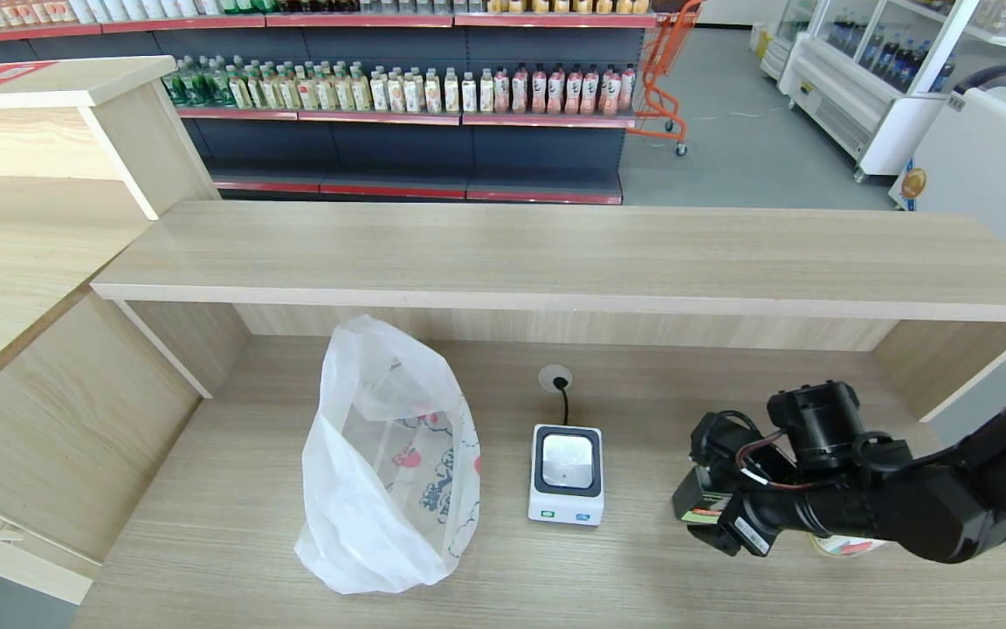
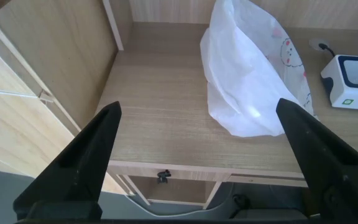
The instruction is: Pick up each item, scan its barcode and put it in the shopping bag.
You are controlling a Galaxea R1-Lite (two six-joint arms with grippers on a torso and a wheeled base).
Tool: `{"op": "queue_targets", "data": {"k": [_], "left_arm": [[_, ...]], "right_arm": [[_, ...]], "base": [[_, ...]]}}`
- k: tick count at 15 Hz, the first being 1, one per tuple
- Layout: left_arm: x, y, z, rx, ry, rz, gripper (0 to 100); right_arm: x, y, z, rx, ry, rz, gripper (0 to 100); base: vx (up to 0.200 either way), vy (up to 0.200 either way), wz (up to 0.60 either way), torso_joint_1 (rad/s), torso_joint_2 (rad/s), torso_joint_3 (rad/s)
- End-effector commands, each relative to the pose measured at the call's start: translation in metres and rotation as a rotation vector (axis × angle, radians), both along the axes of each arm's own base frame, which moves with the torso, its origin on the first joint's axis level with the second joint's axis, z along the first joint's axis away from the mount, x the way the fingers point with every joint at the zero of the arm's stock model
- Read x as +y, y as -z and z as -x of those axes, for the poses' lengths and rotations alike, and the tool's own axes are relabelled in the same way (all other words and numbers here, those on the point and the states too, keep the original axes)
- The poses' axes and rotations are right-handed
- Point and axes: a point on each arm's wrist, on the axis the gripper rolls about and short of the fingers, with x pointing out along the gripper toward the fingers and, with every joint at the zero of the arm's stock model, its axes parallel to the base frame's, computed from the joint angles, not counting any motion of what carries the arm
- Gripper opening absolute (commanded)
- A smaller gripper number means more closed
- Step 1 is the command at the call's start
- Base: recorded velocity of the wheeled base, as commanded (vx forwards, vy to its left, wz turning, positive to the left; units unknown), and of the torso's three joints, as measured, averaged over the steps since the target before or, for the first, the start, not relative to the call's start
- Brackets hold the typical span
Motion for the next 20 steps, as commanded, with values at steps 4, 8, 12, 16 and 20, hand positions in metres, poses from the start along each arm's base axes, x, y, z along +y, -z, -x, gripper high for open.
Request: {"op": "queue_targets", "data": {"k": [4, 8, 12, 16, 20], "left_arm": [[0.0, 0.0, 0.0, 0.0, -0.001, 0.0, 100], [0.0, 0.0, 0.0, 0.0, -0.001, 0.0, 100], [0.0, 0.0, 0.0, 0.0, 0.0, 0.0, 100], [0.0, 0.0, 0.0, 0.0, 0.0, 0.0, 100], [0.0, 0.0, 0.0, 0.0, -0.001, 0.0, 100]], "right_arm": [[0.013, 0.019, -0.013, 0.014, -0.025, 0.001, 100], [0.017, 0.016, -0.015, -0.005, -0.059, -0.036, 100], [0.036, 0.011, -0.018, -0.022, -0.047, -0.115, 0], [0.031, 0.006, -0.009, -0.035, -0.037, -0.12, 0], [-0.011, -0.049, 0.033, -0.123, 0.168, -0.306, 0]], "base": [[0.0, 0.0, 0.0, 0.0, 0.0, 0.0], [0.0, 0.0, 0.0, 0.0, 0.0, 0.0], [0.0, 0.0, 0.0, 0.0, 0.0, 0.0], [0.0, 0.0, 0.0, 0.0, 0.0, 0.0], [0.0, 0.0, 0.0, 0.0, 0.0, 0.0]]}}
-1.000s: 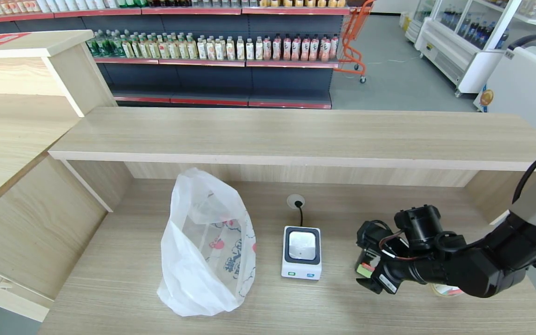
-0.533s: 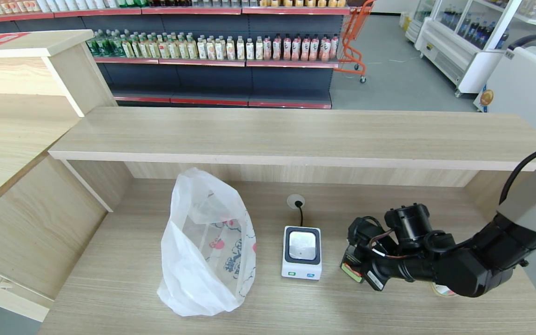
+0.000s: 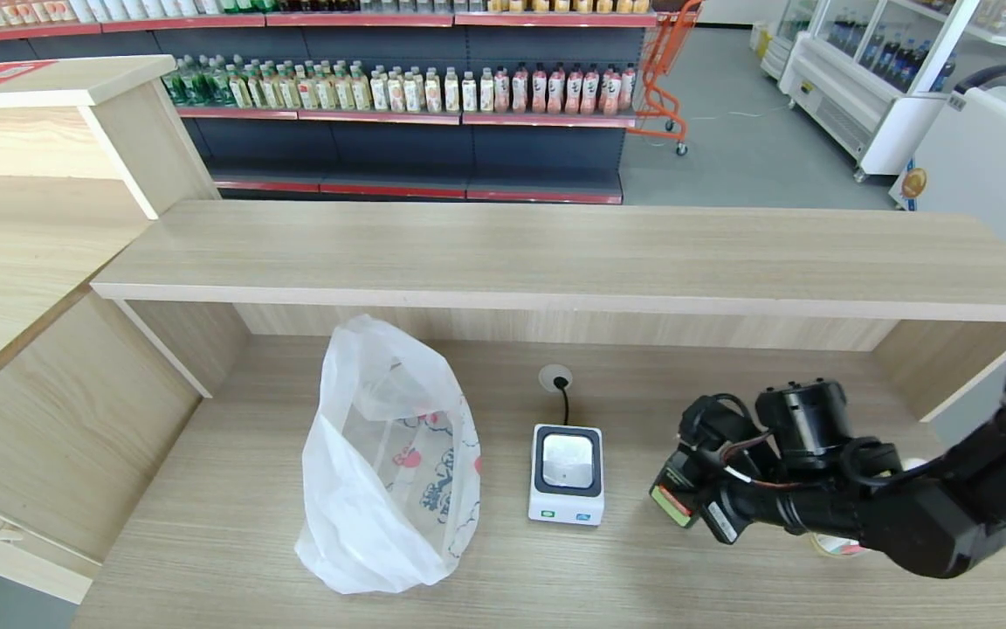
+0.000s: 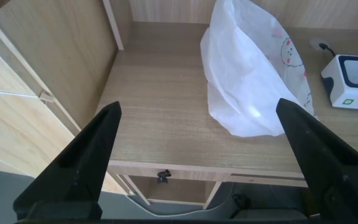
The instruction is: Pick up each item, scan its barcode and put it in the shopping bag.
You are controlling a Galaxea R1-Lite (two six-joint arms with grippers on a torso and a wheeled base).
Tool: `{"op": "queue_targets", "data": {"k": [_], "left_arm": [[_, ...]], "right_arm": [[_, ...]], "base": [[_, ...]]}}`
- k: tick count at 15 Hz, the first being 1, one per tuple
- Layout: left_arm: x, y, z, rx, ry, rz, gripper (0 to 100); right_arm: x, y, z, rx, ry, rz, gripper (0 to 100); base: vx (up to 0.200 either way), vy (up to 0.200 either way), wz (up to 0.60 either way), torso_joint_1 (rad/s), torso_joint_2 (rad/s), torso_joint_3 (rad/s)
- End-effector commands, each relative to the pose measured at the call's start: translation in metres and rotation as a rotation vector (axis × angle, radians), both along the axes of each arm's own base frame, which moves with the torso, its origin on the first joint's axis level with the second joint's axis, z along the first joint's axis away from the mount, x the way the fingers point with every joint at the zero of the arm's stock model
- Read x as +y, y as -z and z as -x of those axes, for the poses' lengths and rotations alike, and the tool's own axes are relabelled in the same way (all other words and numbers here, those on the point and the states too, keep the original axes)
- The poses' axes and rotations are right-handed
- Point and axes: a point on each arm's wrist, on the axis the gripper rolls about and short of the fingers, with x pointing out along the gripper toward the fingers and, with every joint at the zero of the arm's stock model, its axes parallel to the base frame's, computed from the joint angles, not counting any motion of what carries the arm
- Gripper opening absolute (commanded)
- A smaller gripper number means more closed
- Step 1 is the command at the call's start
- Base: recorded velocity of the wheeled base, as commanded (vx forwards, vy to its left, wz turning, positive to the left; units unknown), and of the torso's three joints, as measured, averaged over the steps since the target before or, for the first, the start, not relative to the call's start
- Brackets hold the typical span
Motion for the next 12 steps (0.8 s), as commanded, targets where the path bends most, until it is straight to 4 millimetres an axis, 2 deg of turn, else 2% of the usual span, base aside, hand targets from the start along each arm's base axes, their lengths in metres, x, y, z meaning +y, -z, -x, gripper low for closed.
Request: {"op": "queue_targets", "data": {"k": [1, 3, 4, 6, 8, 10, 12], "left_arm": [[0.0, 0.0, 0.0, 0.0, 0.001, 0.0, 100], [0.0, 0.0, 0.0, 0.0, -0.001, 0.0, 100], [0.0, 0.0, 0.0, 0.0, 0.001, 0.0, 100], [0.0, 0.0, 0.0, 0.0, 0.001, 0.0, 100], [0.0, 0.0, 0.0, 0.0, -0.001, 0.0, 100], [0.0, 0.0, 0.0, 0.0, 0.001, 0.0, 100], [0.0, 0.0, 0.0, 0.0, 0.001, 0.0, 100]], "right_arm": [[-0.036, -0.053, 0.044, -0.111, 0.142, -0.138, 0], [-0.044, -0.071, 0.073, -0.187, 0.14, -0.143, 0], [-0.047, -0.08, 0.082, -0.257, 0.094, -0.087, 0], [-0.054, -0.094, 0.089, -0.415, -0.012, 0.103, 0], [-0.052, -0.103, 0.087, -0.59, -0.161, 0.247, 0], [-0.048, -0.102, 0.085, -0.699, -0.433, 0.314, 0], [-0.039, -0.095, 0.084, -0.932, -0.841, 0.539, 0]], "base": [[0.0, 0.0, 0.0, 0.0, 0.0, 0.0], [0.0, 0.0, 0.0, 0.0, 0.0, 0.0], [0.0, 0.0, 0.0, 0.0, 0.0, 0.0], [0.0, 0.0, 0.0, 0.0, 0.0, 0.0], [0.0, 0.0, 0.0, 0.0, 0.0, 0.0], [0.0, 0.0, 0.0, 0.0, 0.0, 0.0], [0.0, 0.0, 0.0, 0.0, 0.0, 0.0]]}}
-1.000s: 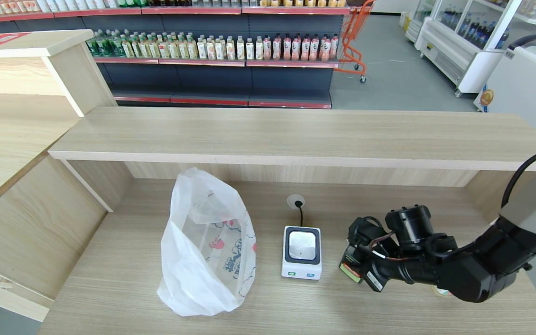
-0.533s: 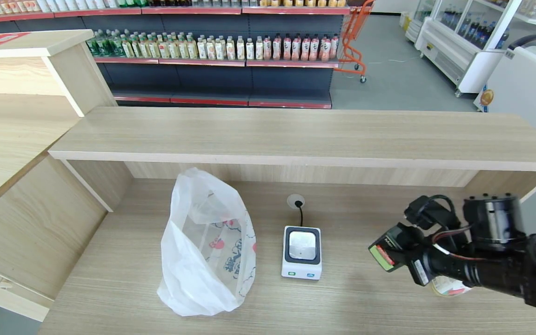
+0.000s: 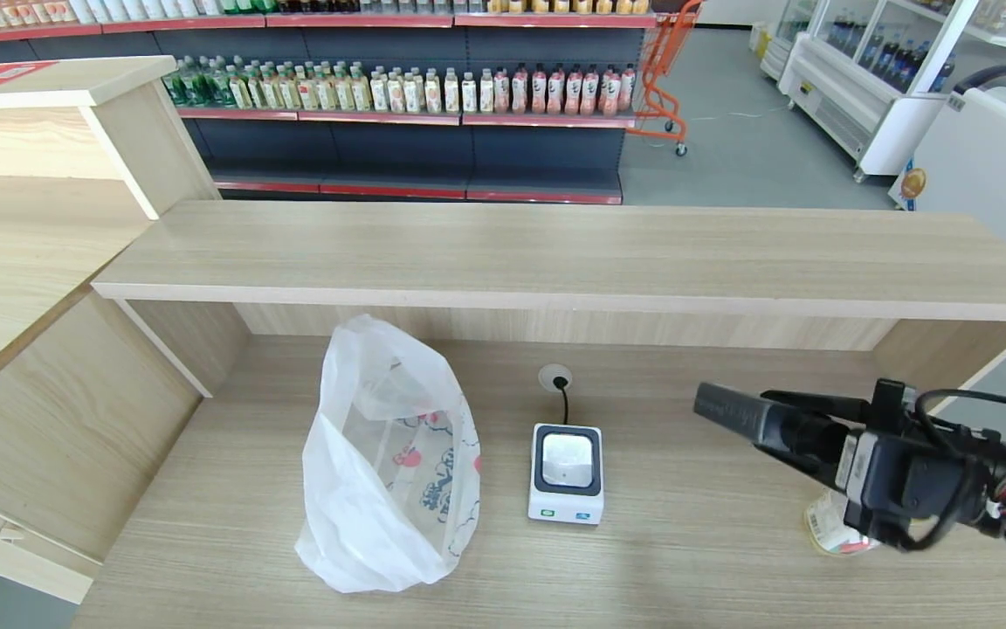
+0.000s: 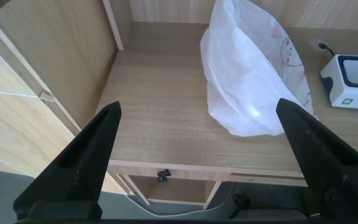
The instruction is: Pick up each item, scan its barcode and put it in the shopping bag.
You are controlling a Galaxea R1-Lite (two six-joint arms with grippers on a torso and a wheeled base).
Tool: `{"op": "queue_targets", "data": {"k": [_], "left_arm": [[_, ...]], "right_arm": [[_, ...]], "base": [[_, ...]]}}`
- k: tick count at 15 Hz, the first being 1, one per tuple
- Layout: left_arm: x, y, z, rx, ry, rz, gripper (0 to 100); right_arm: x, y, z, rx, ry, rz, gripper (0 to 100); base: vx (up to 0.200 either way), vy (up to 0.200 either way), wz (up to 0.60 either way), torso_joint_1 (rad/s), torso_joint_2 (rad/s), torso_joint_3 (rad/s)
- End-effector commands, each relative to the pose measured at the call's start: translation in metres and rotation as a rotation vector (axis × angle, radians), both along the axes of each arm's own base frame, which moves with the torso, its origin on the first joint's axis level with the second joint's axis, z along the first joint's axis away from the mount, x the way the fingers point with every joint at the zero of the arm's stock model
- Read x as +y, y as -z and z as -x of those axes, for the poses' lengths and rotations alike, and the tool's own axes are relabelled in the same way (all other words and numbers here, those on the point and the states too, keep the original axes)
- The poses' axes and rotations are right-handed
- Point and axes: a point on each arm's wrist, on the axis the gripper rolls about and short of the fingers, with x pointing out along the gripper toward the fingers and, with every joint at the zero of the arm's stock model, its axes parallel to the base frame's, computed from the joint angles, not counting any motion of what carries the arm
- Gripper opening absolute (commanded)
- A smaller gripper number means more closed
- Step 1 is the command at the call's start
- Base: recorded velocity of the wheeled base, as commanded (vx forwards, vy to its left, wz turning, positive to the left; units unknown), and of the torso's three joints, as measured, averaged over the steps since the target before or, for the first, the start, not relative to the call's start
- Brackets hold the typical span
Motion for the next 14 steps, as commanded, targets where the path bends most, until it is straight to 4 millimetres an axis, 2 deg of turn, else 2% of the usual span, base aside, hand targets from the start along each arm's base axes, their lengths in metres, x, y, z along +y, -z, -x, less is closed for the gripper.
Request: {"op": "queue_targets", "data": {"k": [1, 3, 7, 11, 14], "left_arm": [[0.0, 0.0, 0.0, 0.0, 0.0, 0.0, 100], [0.0, 0.0, 0.0, 0.0, -0.001, 0.0, 100], [0.0, 0.0, 0.0, 0.0, -0.001, 0.0, 100], [0.0, 0.0, 0.0, 0.0, 0.0, 0.0, 100], [0.0, 0.0, 0.0, 0.0, 0.0, 0.0, 100]], "right_arm": [[0.011, 0.007, -0.001, -0.246, -0.321, 0.244, 0], [0.036, 0.02, 0.003, -0.421, -0.576, 0.405, 0], [0.076, 0.025, 0.01, -0.656, -0.806, 0.512, 0], [0.076, 0.025, 0.015, -0.808, -0.919, 0.514, 0], [0.073, 0.023, 0.013, -0.85, -0.937, 0.5, 0]], "base": [[0.0, 0.0, 0.0, 0.0, 0.0, 0.0], [0.0, 0.0, 0.0, 0.0, 0.0, 0.0], [0.0, 0.0, 0.0, 0.0, 0.0, 0.0], [0.0, 0.0, 0.0, 0.0, 0.0, 0.0], [0.0, 0.0, 0.0, 0.0, 0.0, 0.0]]}}
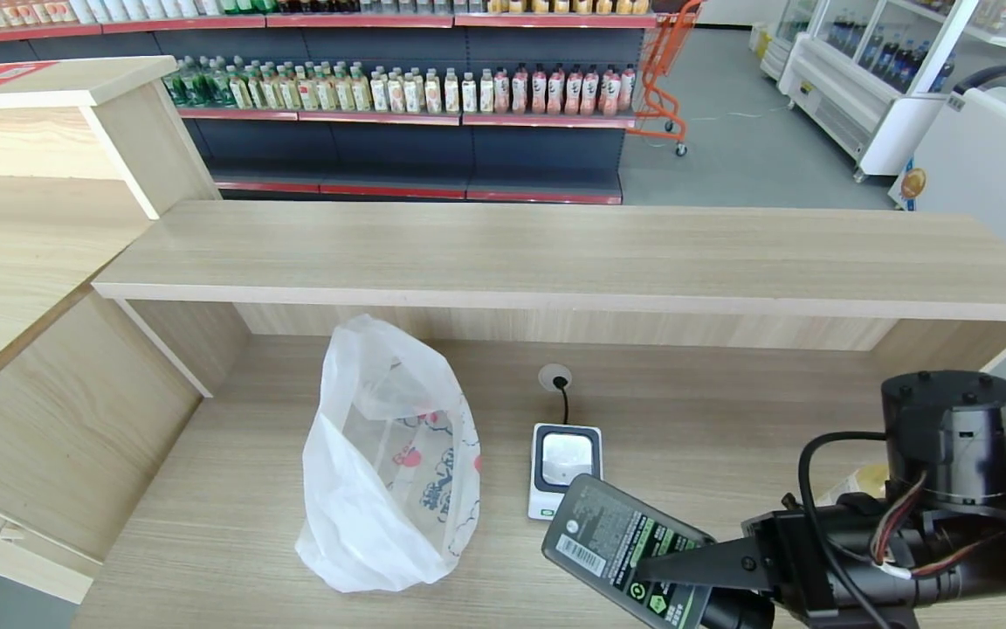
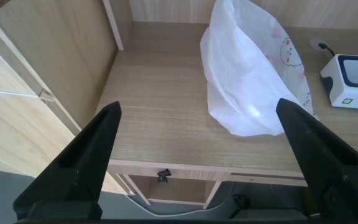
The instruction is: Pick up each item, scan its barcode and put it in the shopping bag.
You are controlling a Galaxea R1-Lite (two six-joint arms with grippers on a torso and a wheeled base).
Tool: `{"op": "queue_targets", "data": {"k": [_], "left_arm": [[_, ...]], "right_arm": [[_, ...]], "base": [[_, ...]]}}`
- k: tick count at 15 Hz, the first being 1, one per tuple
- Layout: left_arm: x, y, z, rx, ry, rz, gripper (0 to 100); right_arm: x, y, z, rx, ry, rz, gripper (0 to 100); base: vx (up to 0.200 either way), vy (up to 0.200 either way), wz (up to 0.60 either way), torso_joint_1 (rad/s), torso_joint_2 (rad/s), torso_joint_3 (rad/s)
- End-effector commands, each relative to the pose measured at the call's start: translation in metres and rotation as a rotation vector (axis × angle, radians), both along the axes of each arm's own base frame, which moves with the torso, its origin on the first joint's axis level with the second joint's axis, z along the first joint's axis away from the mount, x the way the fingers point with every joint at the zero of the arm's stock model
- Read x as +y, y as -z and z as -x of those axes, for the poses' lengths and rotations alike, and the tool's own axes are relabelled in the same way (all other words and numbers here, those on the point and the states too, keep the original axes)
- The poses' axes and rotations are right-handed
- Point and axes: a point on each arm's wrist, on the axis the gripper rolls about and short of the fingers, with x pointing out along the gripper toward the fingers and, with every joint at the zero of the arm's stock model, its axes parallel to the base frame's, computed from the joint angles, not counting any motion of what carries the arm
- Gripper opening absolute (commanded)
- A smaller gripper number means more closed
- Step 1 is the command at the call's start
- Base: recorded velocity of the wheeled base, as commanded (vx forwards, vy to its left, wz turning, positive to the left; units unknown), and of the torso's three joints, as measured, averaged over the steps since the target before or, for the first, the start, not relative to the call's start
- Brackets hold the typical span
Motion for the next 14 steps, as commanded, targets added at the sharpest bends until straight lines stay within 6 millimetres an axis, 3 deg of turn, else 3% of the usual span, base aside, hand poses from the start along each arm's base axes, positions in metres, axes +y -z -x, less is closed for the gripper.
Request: {"op": "queue_targets", "data": {"k": [1, 6, 14], "left_arm": [[0.0, 0.0, 0.0, 0.0, 0.0, 0.0, 100], [0.0, 0.0, 0.0, 0.0, -0.001, 0.0, 100], [0.0, 0.0, 0.0, 0.0, -0.001, 0.0, 100]], "right_arm": [[-0.001, 0.0, -0.001, -0.01, 0.002, 0.0, 0], [-0.017, 0.003, -0.009, -0.033, 0.029, -0.006, 0], [-0.018, 0.006, -0.008, -0.025, 0.024, -0.002, 0]], "base": [[0.0, 0.0, 0.0, 0.0, 0.0, 0.0], [0.0, 0.0, 0.0, 0.0, 0.0, 0.0], [0.0, 0.0, 0.0, 0.0, 0.0, 0.0]]}}
